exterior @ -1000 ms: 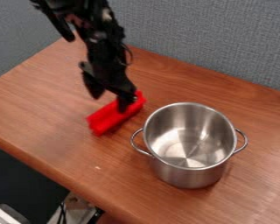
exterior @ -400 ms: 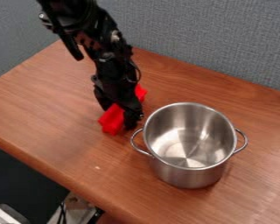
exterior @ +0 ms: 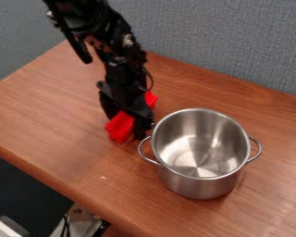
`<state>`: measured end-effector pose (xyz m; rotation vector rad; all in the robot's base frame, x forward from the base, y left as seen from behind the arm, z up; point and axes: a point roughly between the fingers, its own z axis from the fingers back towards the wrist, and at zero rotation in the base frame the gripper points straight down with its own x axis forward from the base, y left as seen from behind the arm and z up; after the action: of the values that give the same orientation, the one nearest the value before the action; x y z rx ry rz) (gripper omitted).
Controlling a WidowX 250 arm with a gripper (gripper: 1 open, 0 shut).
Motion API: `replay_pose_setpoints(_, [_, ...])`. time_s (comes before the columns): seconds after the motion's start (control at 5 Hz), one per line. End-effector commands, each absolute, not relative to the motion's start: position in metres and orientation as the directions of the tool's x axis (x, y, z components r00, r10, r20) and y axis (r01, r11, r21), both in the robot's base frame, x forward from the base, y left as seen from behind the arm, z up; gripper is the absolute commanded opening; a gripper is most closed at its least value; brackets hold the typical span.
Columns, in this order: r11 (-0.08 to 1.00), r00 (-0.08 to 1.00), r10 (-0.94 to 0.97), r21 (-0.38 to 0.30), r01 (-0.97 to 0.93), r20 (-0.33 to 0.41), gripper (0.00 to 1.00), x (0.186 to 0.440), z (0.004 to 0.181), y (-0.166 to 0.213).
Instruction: Put the red object in the metal pot
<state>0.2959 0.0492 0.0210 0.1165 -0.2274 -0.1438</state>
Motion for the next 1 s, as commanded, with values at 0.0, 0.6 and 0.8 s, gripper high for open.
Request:
replay_pose_setpoints(0.0, [0.986,0.956,-0.086,0.161,0.041,0.282,1.0,0.301,0.033,0.056])
replay_pose_setpoints(0.6, [0.986,0.965,-0.015,0.163,-0.03,0.263,0.0,0.289,0.038,0.039])
replay_pose_setpoints(0.8, [0.986,0.966,-0.023,0.167,-0.021,0.256,0.0,0.286,0.047,0.029])
